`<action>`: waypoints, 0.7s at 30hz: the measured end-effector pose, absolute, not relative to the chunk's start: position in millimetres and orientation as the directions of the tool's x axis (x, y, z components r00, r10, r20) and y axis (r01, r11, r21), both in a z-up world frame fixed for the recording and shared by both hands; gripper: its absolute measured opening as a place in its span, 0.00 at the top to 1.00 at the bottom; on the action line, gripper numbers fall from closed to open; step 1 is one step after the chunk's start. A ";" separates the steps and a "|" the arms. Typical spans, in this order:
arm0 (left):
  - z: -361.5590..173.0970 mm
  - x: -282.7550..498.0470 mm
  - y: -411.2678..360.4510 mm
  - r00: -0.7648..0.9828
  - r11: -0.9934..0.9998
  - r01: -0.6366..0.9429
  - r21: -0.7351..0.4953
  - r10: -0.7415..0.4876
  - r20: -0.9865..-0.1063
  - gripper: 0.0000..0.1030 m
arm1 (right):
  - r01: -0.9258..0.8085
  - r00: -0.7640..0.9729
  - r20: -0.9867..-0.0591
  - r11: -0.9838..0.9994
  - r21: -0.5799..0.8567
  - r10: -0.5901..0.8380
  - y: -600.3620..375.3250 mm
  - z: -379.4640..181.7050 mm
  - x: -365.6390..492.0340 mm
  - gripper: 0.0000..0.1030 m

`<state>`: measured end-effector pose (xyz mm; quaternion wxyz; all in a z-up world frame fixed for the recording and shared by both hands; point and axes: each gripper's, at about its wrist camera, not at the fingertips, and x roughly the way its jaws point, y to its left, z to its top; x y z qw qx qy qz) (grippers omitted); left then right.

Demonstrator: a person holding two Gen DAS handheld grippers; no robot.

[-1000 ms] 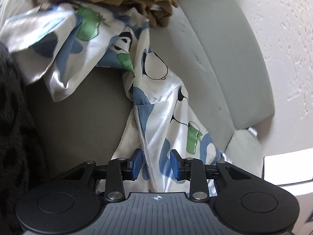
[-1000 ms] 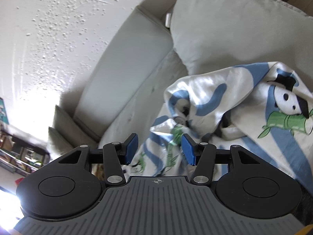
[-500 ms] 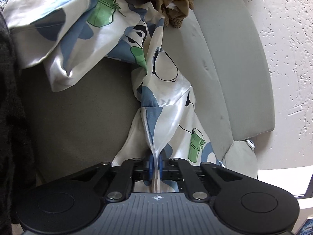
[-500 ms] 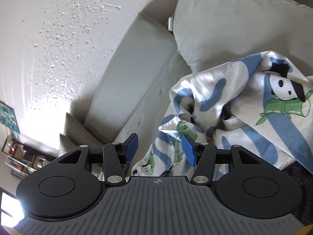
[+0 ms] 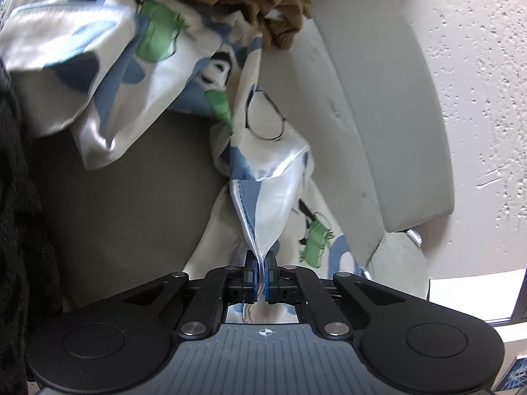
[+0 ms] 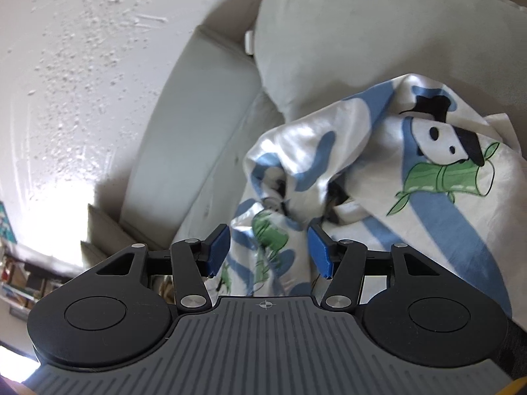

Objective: Fold clothes

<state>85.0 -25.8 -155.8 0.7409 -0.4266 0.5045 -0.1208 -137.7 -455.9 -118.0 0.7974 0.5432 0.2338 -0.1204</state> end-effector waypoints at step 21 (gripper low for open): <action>-98.7 103.7 63.6 0.669 0.529 -0.258 -0.808 -0.505 -0.545 1.00 | 0.477 0.781 -0.596 0.438 0.762 0.186 -432.5 -149.1 -76.0 0.42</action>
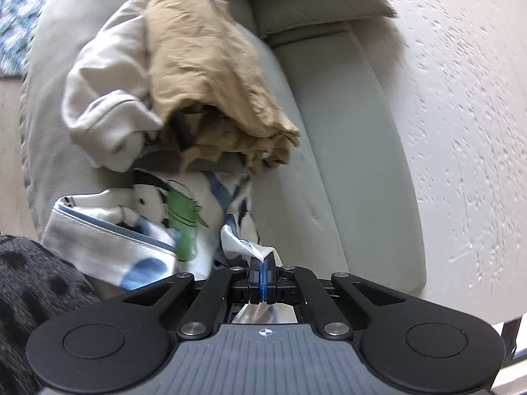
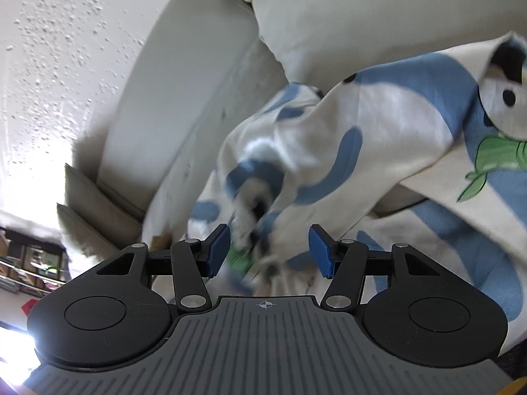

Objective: Fold clothes

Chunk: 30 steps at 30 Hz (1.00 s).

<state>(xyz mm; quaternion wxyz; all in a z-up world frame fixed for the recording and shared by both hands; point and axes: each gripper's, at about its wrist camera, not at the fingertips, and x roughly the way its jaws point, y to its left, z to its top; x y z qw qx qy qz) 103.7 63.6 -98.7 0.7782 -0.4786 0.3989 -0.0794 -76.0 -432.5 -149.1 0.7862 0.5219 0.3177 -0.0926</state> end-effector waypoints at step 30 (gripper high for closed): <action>-121.3 120.3 38.4 0.544 0.609 -0.196 -0.768 -0.585 -0.602 1.00 | 0.524 0.846 -0.525 0.320 0.789 -0.091 -423.7 -153.3 -100.4 0.99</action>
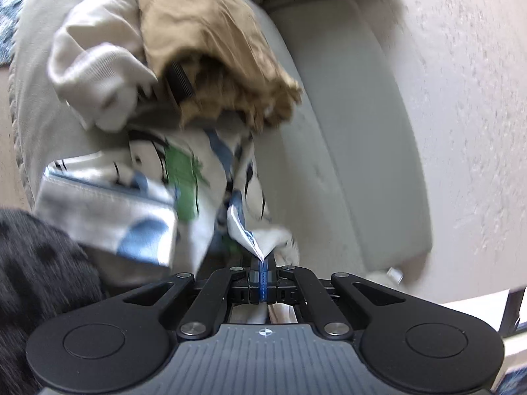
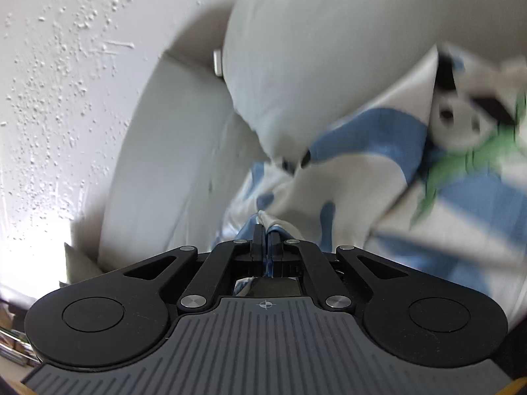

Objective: Fold clothes

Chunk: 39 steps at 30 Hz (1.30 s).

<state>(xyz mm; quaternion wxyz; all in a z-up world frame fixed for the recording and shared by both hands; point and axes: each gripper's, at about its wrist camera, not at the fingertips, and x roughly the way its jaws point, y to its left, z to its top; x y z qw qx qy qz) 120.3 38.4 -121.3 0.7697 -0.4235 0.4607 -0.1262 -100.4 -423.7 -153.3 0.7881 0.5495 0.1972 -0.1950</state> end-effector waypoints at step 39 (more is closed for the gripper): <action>-138.0 115.4 10.1 0.483 0.641 -0.181 -0.746 -0.603 -0.635 0.69 | 0.524 0.847 -0.520 0.349 0.777 -0.113 -449.3 -155.8 -93.5 0.98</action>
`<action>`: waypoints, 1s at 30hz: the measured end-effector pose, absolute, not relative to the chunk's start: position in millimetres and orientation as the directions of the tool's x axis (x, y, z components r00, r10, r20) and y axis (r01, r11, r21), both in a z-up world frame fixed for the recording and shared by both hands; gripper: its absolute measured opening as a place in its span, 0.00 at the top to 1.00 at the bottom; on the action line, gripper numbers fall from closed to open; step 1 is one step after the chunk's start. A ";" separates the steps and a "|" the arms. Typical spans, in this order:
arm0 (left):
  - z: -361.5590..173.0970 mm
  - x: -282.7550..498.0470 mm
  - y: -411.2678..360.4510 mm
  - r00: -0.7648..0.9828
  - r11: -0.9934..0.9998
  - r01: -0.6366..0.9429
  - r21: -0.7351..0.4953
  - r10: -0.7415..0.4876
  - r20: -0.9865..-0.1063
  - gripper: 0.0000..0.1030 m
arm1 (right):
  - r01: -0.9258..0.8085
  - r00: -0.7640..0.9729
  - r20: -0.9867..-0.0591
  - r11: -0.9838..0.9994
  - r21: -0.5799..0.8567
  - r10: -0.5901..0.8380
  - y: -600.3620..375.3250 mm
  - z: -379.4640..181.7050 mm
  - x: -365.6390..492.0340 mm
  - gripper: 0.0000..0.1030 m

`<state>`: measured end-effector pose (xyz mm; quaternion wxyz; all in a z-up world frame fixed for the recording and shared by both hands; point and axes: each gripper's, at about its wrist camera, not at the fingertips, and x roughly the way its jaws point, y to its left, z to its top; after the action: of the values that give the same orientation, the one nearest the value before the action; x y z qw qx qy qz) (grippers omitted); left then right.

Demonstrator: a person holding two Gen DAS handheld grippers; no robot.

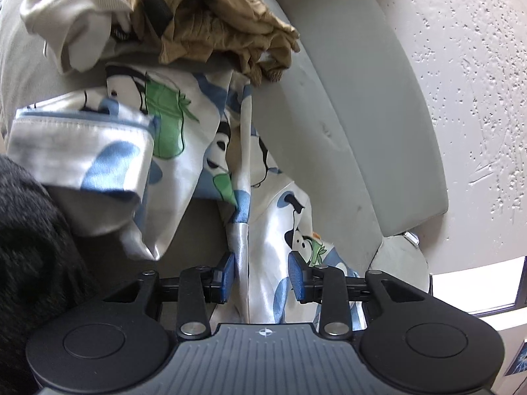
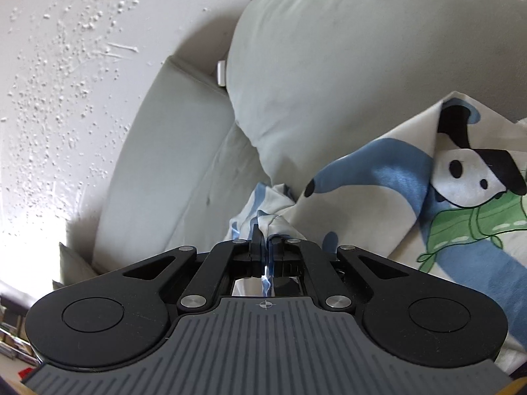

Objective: Fold clothes

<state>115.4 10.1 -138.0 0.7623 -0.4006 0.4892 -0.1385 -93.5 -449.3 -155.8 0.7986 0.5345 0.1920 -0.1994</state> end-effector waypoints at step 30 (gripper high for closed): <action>-114.4 132.4 -50.7 0.496 0.965 -0.054 -0.256 -0.196 -0.846 0.98 | 0.520 0.841 -0.532 0.419 0.745 -0.097 -441.0 -158.0 -97.1 0.98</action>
<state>132.4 -50.7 -114.4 0.8559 -0.1252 0.5001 -0.0414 -97.1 -441.0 -158.0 0.8158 0.5050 0.2093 -0.1890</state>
